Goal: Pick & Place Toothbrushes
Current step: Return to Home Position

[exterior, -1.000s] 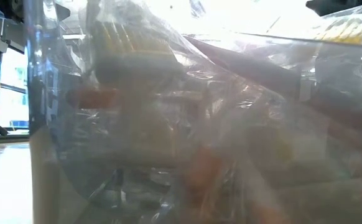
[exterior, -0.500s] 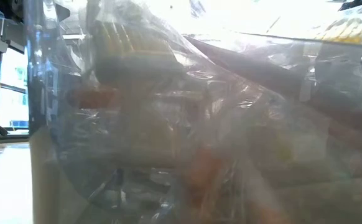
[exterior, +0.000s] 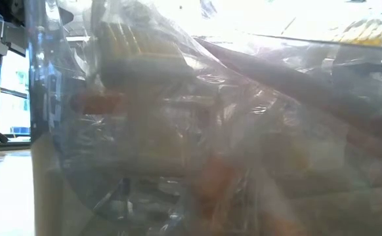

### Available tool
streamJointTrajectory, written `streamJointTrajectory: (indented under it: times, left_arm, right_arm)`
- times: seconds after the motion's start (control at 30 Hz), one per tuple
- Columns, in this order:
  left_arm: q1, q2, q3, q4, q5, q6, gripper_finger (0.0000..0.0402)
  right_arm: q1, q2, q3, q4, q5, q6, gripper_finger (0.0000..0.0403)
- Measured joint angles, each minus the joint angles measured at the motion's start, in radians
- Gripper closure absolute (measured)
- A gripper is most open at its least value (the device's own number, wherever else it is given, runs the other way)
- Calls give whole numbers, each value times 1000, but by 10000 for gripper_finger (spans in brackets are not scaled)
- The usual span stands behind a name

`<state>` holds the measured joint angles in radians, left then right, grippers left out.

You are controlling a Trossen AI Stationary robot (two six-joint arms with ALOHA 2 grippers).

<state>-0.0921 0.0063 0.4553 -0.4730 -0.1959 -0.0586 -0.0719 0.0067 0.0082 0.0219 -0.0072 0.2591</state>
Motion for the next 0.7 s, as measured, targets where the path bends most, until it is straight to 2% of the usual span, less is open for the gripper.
streamJointTrajectory:
  times: [0.43, 0.7]
  left_arm:
    - [0, 0, -10, -8, 5, 1, 400]
    - [0, 0, -146, 132, 8, 31, 400]
  right_arm:
    - [0, 2, 0, -6, 1, -27, 400]
    - [0, 2, -1, -8, 1, -28, 400]
